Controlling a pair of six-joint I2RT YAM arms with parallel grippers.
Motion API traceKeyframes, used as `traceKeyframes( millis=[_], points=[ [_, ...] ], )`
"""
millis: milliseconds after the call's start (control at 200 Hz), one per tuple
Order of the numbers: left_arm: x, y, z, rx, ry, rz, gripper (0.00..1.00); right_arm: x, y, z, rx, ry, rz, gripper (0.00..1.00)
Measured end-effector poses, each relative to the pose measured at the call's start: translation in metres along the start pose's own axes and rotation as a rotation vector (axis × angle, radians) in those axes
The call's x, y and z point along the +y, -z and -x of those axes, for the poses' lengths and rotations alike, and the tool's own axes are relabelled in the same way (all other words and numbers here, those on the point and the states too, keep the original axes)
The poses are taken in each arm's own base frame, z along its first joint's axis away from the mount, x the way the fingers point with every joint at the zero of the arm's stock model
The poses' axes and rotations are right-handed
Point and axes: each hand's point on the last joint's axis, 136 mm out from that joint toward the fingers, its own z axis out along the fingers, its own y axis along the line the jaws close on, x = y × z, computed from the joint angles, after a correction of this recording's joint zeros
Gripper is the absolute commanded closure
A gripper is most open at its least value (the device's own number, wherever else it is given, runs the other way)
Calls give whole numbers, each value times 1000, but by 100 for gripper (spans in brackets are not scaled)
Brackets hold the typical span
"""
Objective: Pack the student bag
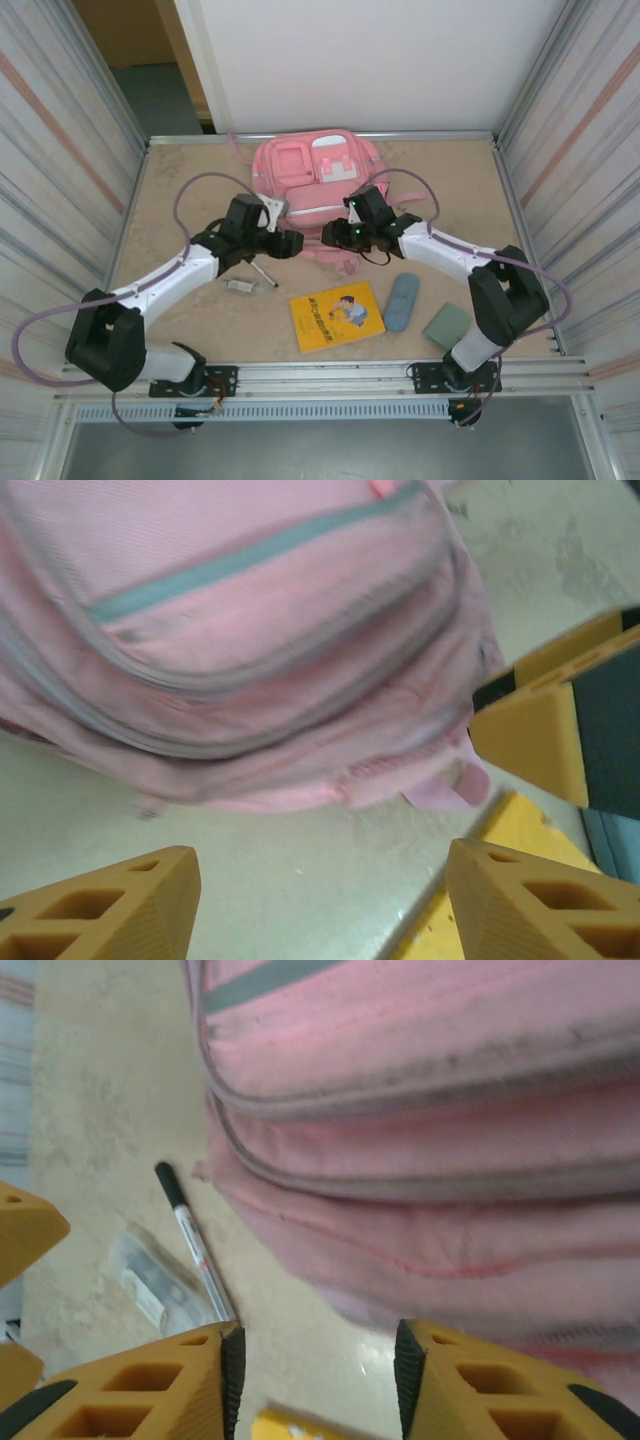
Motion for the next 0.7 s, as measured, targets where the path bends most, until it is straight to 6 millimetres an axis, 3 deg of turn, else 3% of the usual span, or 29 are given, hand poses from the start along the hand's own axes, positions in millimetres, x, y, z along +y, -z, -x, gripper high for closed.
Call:
traceKeyframes(
  millis=[170, 316, 411, 521, 636, 697],
  points=[
    [-37, -8, -29, 69, -94, -42, 30, -3, 30, -42, 63, 39, -39, 47],
    [-41, -19, -44, 138, -103, -62, 29, -14, 56, -80, 112, 82, -124, 37],
    [-43, -35, -57, 221, -103, -79, 30, -19, 73, -105, 143, 69, -143, 37],
    [-57, -53, -77, 328, -142, -120, 30, -33, 81, -144, 214, 62, -169, 38],
    [-75, -58, -96, 407, -168, -189, 29, -50, 82, -185, 311, 90, -207, 39],
    [-79, -59, -104, 441, -163, -215, 28, -54, 82, -201, 344, 109, -212, 31]
  ],
)
